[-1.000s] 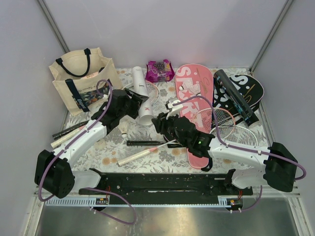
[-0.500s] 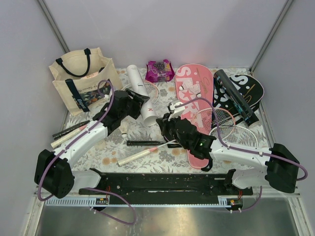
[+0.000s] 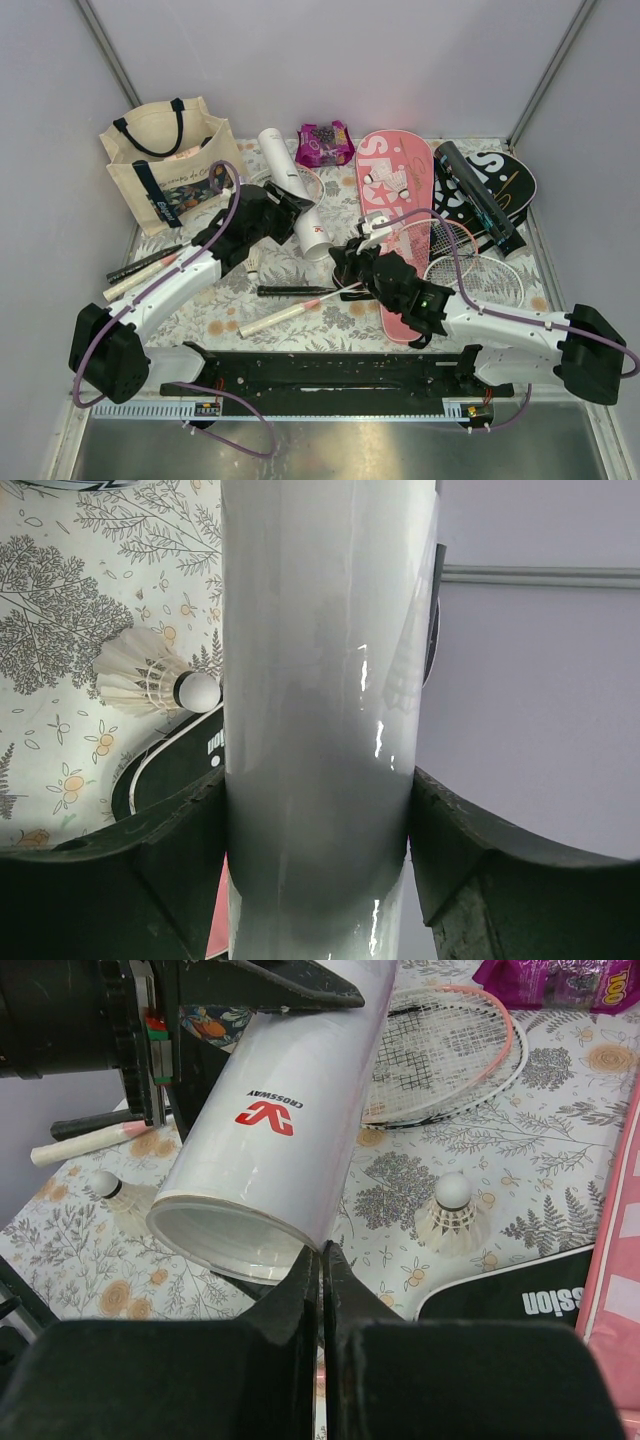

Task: Pack up the badminton gear
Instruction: Open the lid of the shuttle tube.

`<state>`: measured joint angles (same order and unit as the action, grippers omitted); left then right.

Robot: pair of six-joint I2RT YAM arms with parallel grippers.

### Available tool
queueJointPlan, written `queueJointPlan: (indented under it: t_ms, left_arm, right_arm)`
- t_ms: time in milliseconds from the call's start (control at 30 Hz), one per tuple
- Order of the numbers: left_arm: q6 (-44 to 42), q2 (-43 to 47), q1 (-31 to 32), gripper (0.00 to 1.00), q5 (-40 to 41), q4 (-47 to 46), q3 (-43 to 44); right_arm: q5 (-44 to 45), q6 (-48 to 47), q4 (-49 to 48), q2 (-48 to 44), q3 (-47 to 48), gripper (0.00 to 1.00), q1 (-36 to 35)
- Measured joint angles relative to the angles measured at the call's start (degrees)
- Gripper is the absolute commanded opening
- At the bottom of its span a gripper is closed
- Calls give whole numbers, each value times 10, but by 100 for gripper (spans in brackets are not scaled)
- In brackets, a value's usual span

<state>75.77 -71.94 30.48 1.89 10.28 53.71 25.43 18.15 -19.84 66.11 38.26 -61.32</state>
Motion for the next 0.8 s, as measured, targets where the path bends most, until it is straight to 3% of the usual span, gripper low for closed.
queueJointPlan:
  t_ms: [800]
  left_arm:
    - [-33, -10, 6, 28, -30, 5, 7]
  right_arm:
    - [-11, 19, -26, -42, -52, 0, 2]
